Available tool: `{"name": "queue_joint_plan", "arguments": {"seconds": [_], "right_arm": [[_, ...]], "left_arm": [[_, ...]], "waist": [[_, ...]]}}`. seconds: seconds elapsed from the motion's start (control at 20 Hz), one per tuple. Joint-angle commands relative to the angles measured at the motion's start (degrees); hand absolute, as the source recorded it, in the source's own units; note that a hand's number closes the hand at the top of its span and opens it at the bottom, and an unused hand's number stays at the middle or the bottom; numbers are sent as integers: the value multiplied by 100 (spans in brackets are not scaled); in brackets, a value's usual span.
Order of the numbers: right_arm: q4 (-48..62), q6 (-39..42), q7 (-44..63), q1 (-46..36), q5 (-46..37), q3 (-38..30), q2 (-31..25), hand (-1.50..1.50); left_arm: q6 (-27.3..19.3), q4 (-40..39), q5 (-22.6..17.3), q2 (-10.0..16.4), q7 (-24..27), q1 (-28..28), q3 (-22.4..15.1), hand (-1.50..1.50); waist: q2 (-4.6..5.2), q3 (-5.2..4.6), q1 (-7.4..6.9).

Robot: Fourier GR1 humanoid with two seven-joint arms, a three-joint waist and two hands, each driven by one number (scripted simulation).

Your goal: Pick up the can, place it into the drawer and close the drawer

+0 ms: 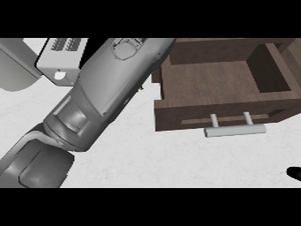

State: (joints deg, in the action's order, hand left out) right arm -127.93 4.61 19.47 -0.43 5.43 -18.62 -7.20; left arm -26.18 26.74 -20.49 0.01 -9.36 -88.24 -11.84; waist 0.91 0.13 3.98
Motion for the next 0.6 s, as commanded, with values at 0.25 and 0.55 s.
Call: {"name": "queue_joint_plan", "arguments": {"seconds": [0.25, 0.55], "right_arm": [[186, 54, 152, -264, -10, 66, -174, -150], [-33, 183, 250, -220, 107, 11, -324, -150]], "left_arm": [[-605, -562, -488, -1, 195, -287, -490, -150], [-1088, -745, -620, -1, 617, -113, -705, -150]], "waist": [[27, 4, 116], [40, 7, 263]]}}
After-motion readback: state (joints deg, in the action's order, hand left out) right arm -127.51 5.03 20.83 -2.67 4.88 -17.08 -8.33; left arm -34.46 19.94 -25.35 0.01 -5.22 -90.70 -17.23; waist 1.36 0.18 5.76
